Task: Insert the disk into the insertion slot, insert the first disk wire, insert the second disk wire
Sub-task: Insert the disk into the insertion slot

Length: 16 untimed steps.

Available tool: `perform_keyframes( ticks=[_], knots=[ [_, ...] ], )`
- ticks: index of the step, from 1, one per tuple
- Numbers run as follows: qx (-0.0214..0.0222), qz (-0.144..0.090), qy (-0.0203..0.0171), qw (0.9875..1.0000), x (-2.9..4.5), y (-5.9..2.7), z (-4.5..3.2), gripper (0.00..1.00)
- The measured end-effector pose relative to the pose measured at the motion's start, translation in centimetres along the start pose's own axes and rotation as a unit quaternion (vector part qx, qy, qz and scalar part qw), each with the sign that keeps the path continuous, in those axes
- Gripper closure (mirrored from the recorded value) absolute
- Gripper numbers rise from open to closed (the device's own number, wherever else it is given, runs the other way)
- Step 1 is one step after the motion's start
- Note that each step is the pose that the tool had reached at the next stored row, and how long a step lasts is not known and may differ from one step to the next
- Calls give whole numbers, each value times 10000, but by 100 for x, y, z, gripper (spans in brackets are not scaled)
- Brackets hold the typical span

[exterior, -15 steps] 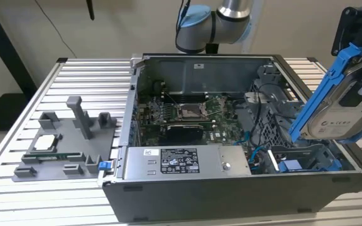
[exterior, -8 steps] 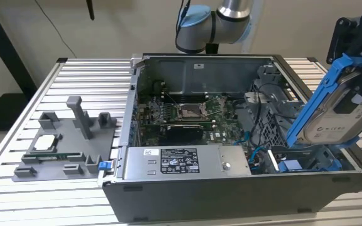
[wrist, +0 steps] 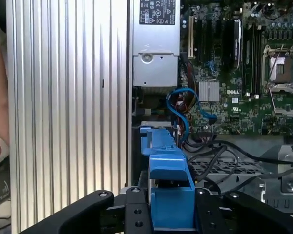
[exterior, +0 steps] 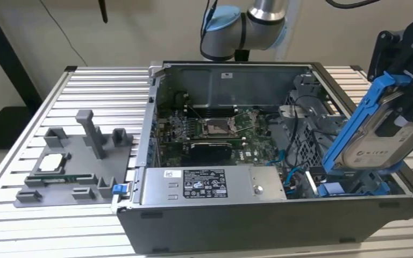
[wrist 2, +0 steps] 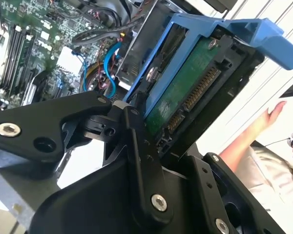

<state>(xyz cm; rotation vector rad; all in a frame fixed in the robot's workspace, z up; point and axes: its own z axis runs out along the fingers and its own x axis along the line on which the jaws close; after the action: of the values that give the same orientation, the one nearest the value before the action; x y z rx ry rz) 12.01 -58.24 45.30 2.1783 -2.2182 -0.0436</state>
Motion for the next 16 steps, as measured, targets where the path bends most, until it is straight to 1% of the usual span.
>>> perform_keyframes(
  ticks=[16],
  knots=[
    [-31,0,1,10000,-1,-10,214,100]
  ],
)
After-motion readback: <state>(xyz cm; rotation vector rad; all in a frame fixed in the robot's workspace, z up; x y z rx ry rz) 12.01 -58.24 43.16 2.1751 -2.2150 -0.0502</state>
